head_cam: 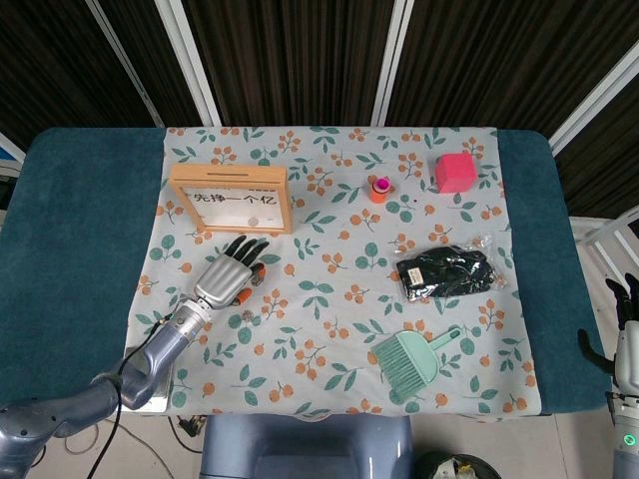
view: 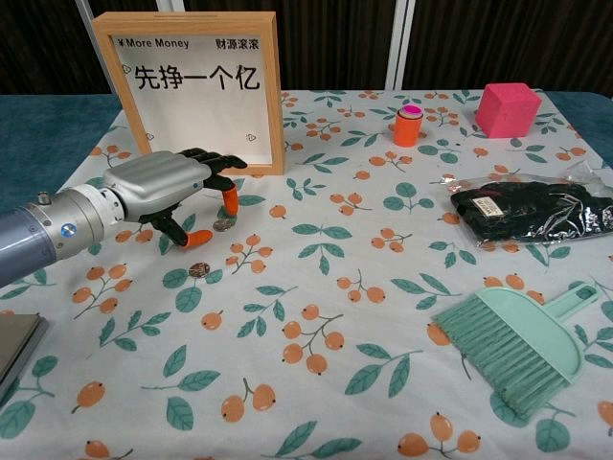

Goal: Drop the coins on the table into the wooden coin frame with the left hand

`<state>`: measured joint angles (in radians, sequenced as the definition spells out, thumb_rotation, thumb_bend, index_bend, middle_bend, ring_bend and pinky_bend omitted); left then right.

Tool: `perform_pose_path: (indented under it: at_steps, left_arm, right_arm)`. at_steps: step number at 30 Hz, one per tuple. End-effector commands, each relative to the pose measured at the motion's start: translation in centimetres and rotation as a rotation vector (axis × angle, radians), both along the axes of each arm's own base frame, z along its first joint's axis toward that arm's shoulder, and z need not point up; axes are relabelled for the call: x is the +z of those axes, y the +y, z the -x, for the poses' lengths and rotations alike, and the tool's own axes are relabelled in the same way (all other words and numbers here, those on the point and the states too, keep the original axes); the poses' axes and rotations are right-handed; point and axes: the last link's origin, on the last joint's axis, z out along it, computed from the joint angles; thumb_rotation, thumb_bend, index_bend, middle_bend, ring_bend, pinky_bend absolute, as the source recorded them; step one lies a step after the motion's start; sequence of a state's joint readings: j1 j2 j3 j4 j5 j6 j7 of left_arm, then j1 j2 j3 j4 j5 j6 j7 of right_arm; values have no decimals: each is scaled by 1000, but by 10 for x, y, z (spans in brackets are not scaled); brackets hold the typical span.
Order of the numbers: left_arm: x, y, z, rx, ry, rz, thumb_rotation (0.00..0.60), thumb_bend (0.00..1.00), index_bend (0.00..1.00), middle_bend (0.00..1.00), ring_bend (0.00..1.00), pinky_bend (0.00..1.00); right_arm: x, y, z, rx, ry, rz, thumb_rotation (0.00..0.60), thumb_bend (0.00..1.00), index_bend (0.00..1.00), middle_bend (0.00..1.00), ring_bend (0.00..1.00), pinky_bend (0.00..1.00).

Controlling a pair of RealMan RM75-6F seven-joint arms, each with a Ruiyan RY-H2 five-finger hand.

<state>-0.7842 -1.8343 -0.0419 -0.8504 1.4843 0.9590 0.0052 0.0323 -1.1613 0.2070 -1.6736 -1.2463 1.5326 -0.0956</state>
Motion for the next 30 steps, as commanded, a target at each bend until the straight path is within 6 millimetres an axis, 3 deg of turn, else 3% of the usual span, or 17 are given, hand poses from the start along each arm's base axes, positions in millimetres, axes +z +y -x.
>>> perform_pose_path:
  at_steps: [1, 7, 15, 30]
  left_arm:
    - [-2, -1, 0, 2, 3, 7, 600, 353, 399, 5, 0, 0]
    - [-4, 0, -1, -7, 10, 3, 600, 353, 430, 5, 0, 0]
    - [-2, 1, 2, -9, 27, -8, 600, 355, 544, 6, 0, 0]
    - [7, 3, 1, -8, 5, -35, 600, 379, 600, 19, 0, 0]
  right_arm:
    - [0, 0, 0, 0, 0, 1, 600, 394, 169, 72, 28, 0]
    - [1, 0, 0, -2, -5, 4, 600, 395, 169, 72, 28, 0]
    - [0, 0, 0, -5, -9, 7, 600, 394, 169, 72, 27, 0]
    - [-1, 0, 0, -10, -16, 4, 600, 395, 169, 72, 27, 0]
